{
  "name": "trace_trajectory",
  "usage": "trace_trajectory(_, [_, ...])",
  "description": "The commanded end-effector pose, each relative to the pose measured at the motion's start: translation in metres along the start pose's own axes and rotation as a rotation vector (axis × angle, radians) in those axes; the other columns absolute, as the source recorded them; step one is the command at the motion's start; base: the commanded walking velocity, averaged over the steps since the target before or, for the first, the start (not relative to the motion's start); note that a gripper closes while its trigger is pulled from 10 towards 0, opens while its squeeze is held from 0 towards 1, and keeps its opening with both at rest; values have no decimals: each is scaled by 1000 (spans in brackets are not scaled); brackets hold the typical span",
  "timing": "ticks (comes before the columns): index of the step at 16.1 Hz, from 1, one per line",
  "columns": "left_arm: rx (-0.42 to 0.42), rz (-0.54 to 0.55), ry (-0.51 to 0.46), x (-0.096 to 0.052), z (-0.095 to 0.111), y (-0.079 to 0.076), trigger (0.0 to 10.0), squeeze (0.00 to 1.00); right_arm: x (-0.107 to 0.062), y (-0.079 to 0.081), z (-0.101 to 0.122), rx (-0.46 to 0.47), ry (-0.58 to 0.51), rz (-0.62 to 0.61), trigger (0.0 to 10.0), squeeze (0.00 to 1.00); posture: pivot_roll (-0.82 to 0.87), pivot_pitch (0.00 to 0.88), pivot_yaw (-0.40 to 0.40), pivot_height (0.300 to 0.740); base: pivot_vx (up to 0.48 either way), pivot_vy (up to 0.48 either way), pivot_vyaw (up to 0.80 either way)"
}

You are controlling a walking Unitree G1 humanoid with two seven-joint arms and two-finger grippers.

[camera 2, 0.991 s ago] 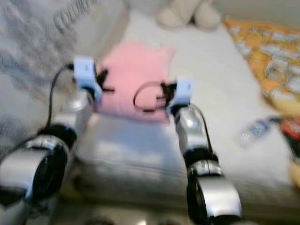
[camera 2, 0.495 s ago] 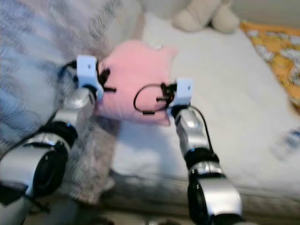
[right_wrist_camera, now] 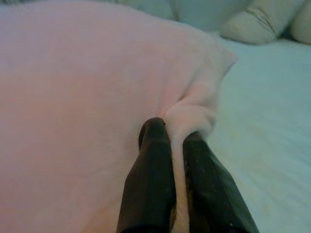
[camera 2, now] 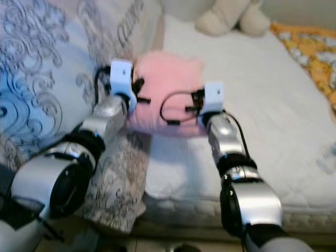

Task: Clean up the room

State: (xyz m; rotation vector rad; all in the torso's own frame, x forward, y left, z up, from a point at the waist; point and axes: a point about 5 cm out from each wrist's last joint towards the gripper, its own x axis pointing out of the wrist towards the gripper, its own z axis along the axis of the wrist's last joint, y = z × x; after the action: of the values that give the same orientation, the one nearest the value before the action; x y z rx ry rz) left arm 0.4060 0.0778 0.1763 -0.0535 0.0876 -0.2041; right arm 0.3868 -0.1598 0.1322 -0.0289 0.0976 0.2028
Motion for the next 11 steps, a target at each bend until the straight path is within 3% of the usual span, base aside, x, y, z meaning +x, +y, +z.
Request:
trace_trajectory(1, [-58,68,38,-3,-12,4,10000,0,-2,-5,-3,-37,16,-2,10000,0,-33,66,5,740,0,0,0])
trace_trajectory(2, [-83,75,49,-4,-17,1,10000,0,-3,-6,-6,-50,29,4,10000,0,-40,87,2,740,0,0,0])
trace_trajectory(3, [-149,87,91,-7,-32,-12,10000,0,-6,-9,-13,-92,76,21,10000,0,-42,108,-4,740,0,0,0])
trace_trajectory(6, [-209,91,148,-14,-53,-36,10000,0,-9,-21,-15,-127,118,21,10000,0,-44,137,-27,740,0,0,0])
trace_trajectory(8, [-211,113,169,-18,-63,-40,10000,0,-11,-26,-17,-109,134,-9,10000,0,-46,151,-42,740,0,0,0])
trace_trajectory(11, [-182,112,169,-20,-67,-42,10000,0,-13,-21,-29,-93,162,-11,10000,0,-47,162,-47,740,0,0,0])
